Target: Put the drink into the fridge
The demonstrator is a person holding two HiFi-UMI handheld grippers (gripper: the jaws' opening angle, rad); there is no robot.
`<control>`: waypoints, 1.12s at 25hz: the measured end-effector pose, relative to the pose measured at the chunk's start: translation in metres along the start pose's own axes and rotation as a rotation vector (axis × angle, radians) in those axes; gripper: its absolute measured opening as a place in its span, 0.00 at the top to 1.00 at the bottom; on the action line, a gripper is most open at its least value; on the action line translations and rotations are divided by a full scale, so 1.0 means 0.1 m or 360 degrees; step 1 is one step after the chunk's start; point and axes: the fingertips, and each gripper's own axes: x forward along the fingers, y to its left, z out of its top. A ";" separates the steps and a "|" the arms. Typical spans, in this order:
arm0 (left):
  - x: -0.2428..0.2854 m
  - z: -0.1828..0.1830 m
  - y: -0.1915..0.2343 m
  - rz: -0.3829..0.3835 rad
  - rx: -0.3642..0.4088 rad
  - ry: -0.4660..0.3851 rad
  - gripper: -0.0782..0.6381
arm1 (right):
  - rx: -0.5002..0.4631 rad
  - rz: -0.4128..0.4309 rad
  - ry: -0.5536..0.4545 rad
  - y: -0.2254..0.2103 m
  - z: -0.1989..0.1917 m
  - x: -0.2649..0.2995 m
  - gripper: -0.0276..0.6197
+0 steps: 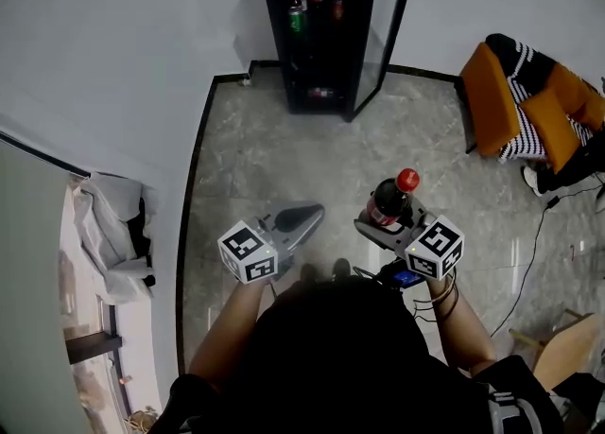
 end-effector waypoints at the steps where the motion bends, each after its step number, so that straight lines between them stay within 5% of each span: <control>1: -0.01 -0.01 0.01 0.0008 -0.0009 -0.0008 0.87 | 0.0003 -0.0011 -0.0005 -0.02 0.00 0.01 0.52; 22: 0.12 -0.18 -0.15 0.0017 -0.0116 -0.0004 0.87 | 0.0073 0.0023 -0.0053 -0.10 -0.25 -0.22 0.52; 28: 0.24 -0.19 -0.12 0.0055 -0.0112 0.0020 0.87 | -0.0019 0.0062 -0.0016 -0.16 -0.27 -0.23 0.52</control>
